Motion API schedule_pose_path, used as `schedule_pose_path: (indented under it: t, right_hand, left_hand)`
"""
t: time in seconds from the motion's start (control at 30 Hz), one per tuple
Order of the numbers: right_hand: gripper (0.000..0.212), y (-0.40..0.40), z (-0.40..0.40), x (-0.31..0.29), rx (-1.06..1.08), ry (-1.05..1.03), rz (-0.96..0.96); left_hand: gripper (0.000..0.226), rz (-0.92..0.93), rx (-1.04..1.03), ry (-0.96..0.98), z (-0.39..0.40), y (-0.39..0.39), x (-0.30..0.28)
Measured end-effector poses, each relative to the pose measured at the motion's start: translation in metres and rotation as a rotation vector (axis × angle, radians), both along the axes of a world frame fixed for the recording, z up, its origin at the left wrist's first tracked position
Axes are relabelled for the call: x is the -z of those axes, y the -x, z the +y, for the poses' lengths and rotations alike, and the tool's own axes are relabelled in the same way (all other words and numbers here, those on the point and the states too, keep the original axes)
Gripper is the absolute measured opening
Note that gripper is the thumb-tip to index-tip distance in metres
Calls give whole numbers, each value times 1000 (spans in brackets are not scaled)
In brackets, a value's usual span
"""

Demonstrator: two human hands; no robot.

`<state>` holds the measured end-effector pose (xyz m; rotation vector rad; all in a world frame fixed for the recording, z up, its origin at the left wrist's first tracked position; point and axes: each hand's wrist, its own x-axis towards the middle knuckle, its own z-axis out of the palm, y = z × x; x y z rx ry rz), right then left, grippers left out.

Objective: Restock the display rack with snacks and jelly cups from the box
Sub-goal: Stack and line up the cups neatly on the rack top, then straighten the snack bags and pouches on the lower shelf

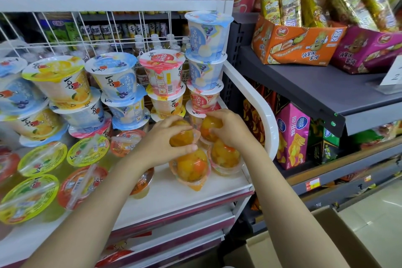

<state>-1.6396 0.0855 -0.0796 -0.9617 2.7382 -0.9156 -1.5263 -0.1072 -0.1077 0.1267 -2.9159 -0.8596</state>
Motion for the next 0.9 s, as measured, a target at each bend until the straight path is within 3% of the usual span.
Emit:
schedule_pose_path:
  t: [0.2, 0.3, 0.4, 0.53, 0.67, 0.73, 0.9]
  right_hand:
    - [56, 0, 3, 7, -15, 35, -1]
    - [55, -1, 5, 9, -51, 94, 62]
    - [53, -9, 10, 10, -123, 166, 122]
    - [45, -42, 19, 10, -193, 297, 258]
    - [40, -117, 21, 13, -223, 418, 377]
    - [38, -162, 16, 22, -235, 440, 406]
    - [38, -253, -13, 88, -278, 302, 319]
  left_hand:
    - [82, -18, -7, -14, 3, -2, -1]
    - [71, -57, -24, -6, 8, -4, -4]
    - [75, -23, -63, 34, 14, -16, -10]
    - [62, 247, -180, 18, 31, -53, -30]
    - [40, 576, -242, 176, 45, -134, -29]
    - [35, 646, -267, 229, 44, -179, -14]
    - [38, 434, -362, 302, 12, -269, 58]
